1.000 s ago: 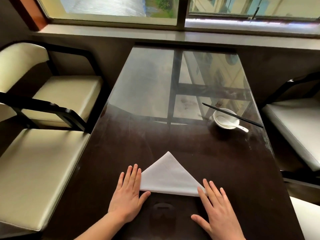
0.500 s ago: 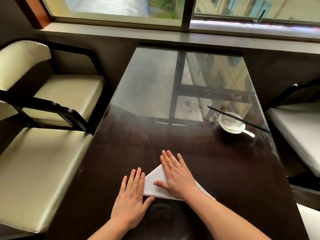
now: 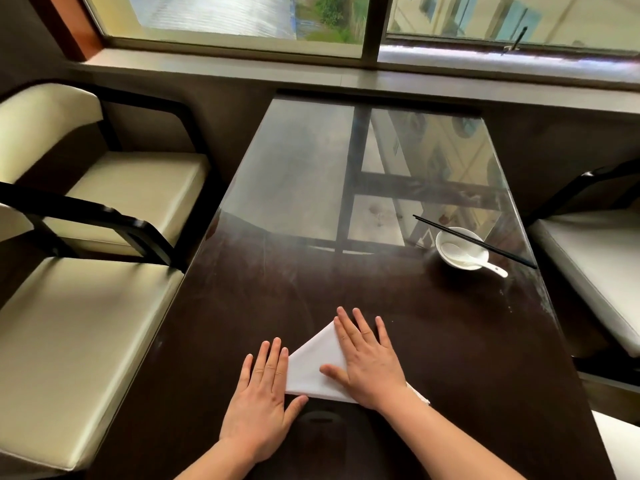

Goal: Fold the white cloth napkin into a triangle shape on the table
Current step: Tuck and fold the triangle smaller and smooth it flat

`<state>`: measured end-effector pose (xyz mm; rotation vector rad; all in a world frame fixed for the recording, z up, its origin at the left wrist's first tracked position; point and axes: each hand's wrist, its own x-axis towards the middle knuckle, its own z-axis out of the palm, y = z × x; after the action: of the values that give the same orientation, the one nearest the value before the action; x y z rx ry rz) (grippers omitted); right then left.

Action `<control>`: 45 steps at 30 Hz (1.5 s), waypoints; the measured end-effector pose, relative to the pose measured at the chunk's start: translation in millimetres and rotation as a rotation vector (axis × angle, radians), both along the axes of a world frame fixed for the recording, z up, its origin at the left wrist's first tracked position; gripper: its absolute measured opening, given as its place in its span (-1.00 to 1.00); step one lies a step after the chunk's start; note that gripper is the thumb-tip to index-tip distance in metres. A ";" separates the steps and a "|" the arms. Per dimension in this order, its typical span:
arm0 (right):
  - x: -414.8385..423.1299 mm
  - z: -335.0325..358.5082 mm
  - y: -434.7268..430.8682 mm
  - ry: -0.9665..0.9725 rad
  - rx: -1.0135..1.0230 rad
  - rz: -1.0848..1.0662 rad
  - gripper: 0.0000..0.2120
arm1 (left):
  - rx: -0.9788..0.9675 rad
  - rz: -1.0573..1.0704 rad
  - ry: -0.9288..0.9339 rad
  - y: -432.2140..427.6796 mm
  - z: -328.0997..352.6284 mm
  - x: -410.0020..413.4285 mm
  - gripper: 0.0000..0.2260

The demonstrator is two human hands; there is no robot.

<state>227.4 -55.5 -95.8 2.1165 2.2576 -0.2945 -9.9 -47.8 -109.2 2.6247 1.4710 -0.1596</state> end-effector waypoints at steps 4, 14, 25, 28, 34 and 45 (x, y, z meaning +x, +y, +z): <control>4.2 -3.6 5.0 -0.008 -0.025 -0.015 -0.13 | -0.025 0.011 0.018 0.7 2.3 -0.8 -0.25; -8.3 -5.6 -52.3 -0.036 0.021 0.043 -0.04 | -0.038 -0.001 0.037 -0.3 2.6 -1.0 -0.24; 70.4 9.4 -111.4 -0.028 0.092 -0.369 -0.22 | -0.148 0.033 0.021 2.5 19.8 4.5 -0.19; 62.4 25.0 -114.1 0.069 0.181 -0.495 -0.23 | -0.210 0.077 -0.106 1.1 29.1 5.8 -0.15; 55.1 40.7 -101.5 0.224 -0.087 -0.747 -0.49 | -0.010 0.277 -0.231 -1.2 32.1 0.2 -0.47; 50.6 51.6 -82.8 0.253 -0.274 -0.834 -0.63 | -0.171 0.598 -0.226 10.7 44.7 7.2 -0.79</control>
<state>278.0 -138.3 -44.2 2.8342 1.1696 -0.8637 -2.6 -37.2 -64.5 1.8963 1.9653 0.0676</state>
